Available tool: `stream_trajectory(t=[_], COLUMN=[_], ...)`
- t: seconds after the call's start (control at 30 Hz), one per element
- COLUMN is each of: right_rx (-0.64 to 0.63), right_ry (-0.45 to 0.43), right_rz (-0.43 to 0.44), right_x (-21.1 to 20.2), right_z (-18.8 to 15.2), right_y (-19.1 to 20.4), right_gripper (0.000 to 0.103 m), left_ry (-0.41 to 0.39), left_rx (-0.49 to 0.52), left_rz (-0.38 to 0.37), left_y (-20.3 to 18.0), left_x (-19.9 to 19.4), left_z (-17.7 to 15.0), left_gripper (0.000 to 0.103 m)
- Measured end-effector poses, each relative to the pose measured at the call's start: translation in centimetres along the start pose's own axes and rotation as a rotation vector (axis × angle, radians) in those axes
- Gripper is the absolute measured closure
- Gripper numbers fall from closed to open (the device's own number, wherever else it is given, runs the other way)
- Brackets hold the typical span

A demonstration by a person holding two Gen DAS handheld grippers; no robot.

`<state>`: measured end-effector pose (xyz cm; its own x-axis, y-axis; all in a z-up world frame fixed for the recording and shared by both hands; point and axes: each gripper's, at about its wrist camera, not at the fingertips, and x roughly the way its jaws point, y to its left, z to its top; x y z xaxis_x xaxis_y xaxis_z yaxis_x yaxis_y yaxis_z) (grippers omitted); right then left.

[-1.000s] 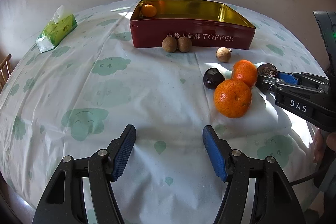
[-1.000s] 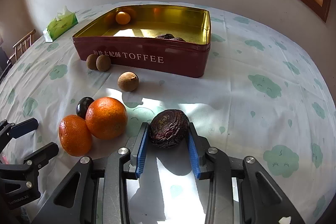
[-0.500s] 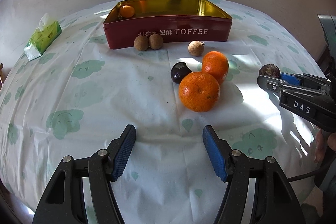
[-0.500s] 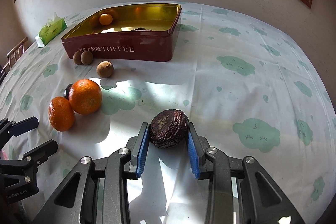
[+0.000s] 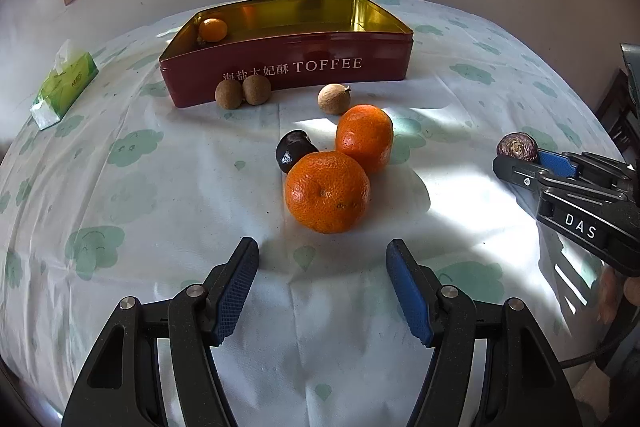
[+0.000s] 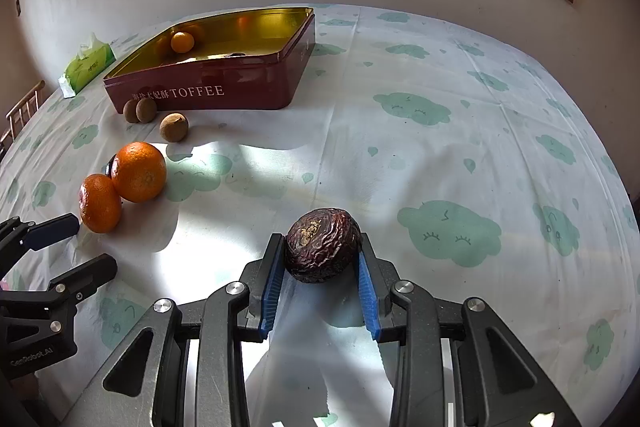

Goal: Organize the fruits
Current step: 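Grasp a large tangerine with the left tool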

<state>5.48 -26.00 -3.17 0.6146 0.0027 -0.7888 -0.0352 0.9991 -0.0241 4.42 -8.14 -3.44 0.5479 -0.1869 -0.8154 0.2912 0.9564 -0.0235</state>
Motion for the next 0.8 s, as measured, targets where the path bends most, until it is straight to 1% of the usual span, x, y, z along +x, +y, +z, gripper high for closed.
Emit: stream_trajectory(t=[0.43,0.63,0.67,0.73,0.8], right_rx=[0.002,0.004,0.003,0.004,0.002], right_ry=[-0.003,-0.006,-0.006,-0.007,-0.007], right_rz=[0.003,0.003,0.002,0.002,0.003], right_x=[0.0,-0.1,0.0,0.0,0.0], right_z=[0.0,0.0,0.0,0.0,0.0], right_y=[0.0,0.0,0.0,0.0,0.0], right_gripper=[0.071,0.071,0.071,0.071,0.071], left_ry=[-0.026,-0.041,-0.043,-0.053,-0.062], left_rx=[-0.030,-0.031,-0.029,-0.021,0.002], left_rz=[0.029,0.045,0.041,0.036,0.034], left_y=[0.0,0.5,0.5,0.4,0.0], left_x=[1.5,1.5,1.4,1.3,1.2], left_z=[1.8,1.8,1.7,1.6,1.6], left_gripper=[0.036,0.036,0.038,0.045,0.056])
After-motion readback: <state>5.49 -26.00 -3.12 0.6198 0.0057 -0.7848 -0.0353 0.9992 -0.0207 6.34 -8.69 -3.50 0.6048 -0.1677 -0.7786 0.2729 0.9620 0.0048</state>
